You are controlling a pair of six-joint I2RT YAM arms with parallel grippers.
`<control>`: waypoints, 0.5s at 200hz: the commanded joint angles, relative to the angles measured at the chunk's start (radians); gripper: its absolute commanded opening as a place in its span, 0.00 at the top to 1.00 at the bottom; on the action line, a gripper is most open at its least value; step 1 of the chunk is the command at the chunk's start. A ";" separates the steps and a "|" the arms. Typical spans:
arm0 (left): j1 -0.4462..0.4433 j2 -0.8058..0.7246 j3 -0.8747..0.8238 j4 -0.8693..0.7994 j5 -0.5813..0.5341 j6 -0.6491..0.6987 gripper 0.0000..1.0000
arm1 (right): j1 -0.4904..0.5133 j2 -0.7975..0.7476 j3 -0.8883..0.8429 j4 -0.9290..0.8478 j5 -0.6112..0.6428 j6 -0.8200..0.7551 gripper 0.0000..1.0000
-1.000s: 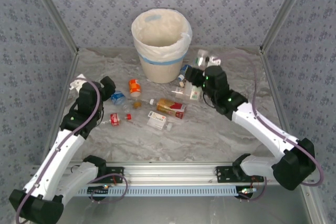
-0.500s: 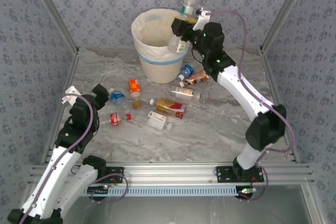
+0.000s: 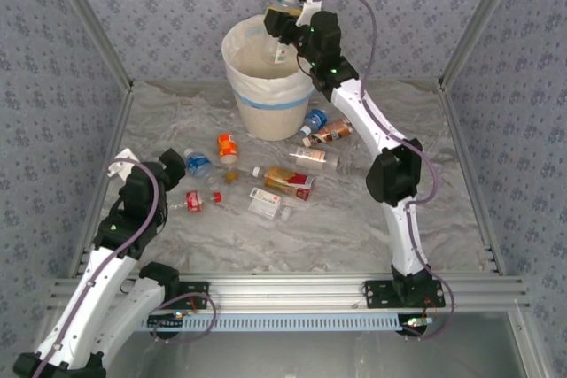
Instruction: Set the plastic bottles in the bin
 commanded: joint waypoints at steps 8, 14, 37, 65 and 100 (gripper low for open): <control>0.006 0.001 -0.008 -0.035 0.045 -0.033 0.00 | 0.006 0.104 0.175 -0.169 -0.072 0.002 0.38; 0.008 0.004 -0.009 -0.037 0.052 -0.034 0.01 | 0.006 0.114 0.187 -0.180 -0.083 0.010 0.36; 0.008 0.028 0.008 -0.051 0.087 -0.014 0.01 | 0.007 0.120 0.186 -0.202 -0.145 0.014 0.25; 0.009 0.080 0.045 -0.083 0.096 -0.018 0.00 | 0.016 0.097 0.187 -0.262 -0.193 -0.066 0.10; 0.009 0.112 0.043 -0.046 0.146 -0.023 0.01 | 0.022 0.044 0.184 -0.329 -0.181 -0.140 0.07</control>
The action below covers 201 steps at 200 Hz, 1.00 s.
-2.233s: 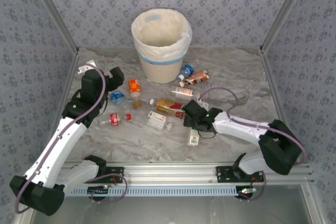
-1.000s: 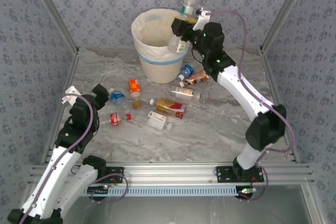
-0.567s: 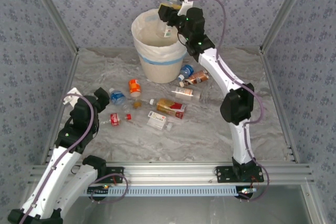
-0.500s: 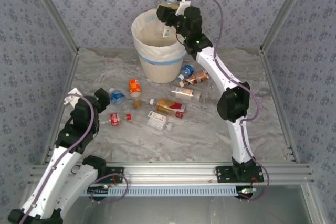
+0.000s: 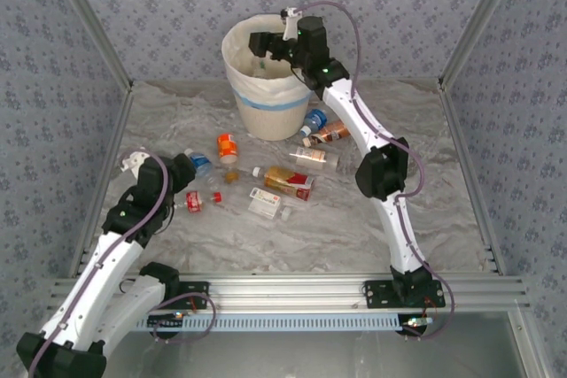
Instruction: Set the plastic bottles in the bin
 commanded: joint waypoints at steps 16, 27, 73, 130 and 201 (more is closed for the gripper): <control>0.009 0.015 0.031 0.015 0.054 -0.011 0.01 | 0.008 -0.096 0.032 -0.096 -0.022 -0.096 0.06; 0.011 0.022 0.030 0.015 0.054 -0.021 0.00 | 0.010 -0.119 0.016 -0.109 -0.019 -0.108 0.06; 0.035 0.043 0.015 0.007 0.089 -0.071 0.01 | 0.013 -0.266 -0.156 -0.104 0.007 -0.149 0.01; 0.040 0.030 -0.031 -0.001 0.055 -0.172 0.01 | 0.019 -0.566 -0.592 -0.019 0.107 -0.157 0.00; 0.040 0.054 -0.054 -0.036 0.046 -0.304 0.00 | 0.009 -0.967 -1.188 0.028 0.266 -0.080 0.00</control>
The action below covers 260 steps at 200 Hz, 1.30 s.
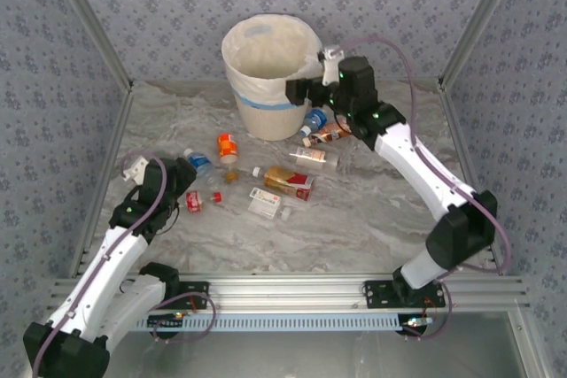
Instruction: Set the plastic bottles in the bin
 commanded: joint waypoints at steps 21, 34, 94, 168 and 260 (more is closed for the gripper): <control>0.011 0.048 0.013 -0.079 -0.024 -0.169 0.00 | -0.004 -0.207 -0.295 0.037 0.152 0.119 0.00; 0.015 0.083 0.033 -0.134 -0.037 -0.228 0.01 | -0.007 -0.254 -0.378 0.082 0.196 0.136 0.00; 0.104 0.229 0.045 -0.219 0.099 -0.462 0.00 | -0.035 -0.304 -0.386 0.025 0.256 0.148 0.00; 0.160 0.355 -0.036 0.080 0.333 -0.693 0.00 | -0.033 -0.321 -0.391 0.003 0.267 0.153 0.00; 0.165 0.477 -0.122 0.214 0.370 -0.781 0.07 | -0.034 -0.353 -0.407 -0.023 0.307 0.157 0.00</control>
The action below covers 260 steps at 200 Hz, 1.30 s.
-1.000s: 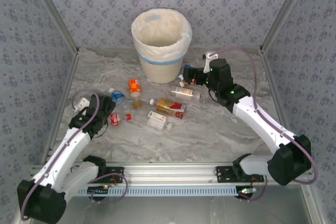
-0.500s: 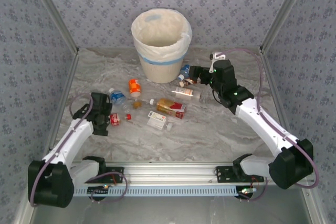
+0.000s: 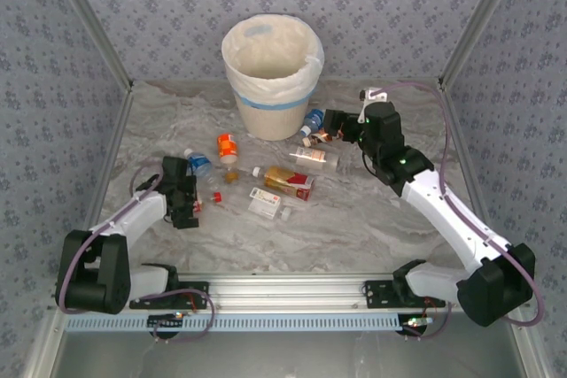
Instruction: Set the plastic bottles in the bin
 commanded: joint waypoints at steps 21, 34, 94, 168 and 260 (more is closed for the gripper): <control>0.008 0.028 -0.008 0.038 -0.019 0.047 0.12 | 0.000 -0.017 -0.009 -0.013 0.034 0.021 0.00; 0.007 0.044 0.016 0.015 -0.024 0.098 0.17 | 0.000 -0.016 -0.009 -0.012 0.033 0.022 0.00; 0.008 0.007 0.032 -0.021 -0.139 0.345 0.35 | 0.000 -0.019 0.001 -0.028 0.045 0.016 0.00; 0.020 -0.065 0.070 -0.058 -0.178 0.805 0.52 | -0.001 -0.017 0.008 -0.016 0.052 0.013 0.00; 0.003 -0.252 0.401 -0.198 -0.298 1.027 0.65 | -0.001 -0.026 0.015 -0.005 0.058 0.038 0.00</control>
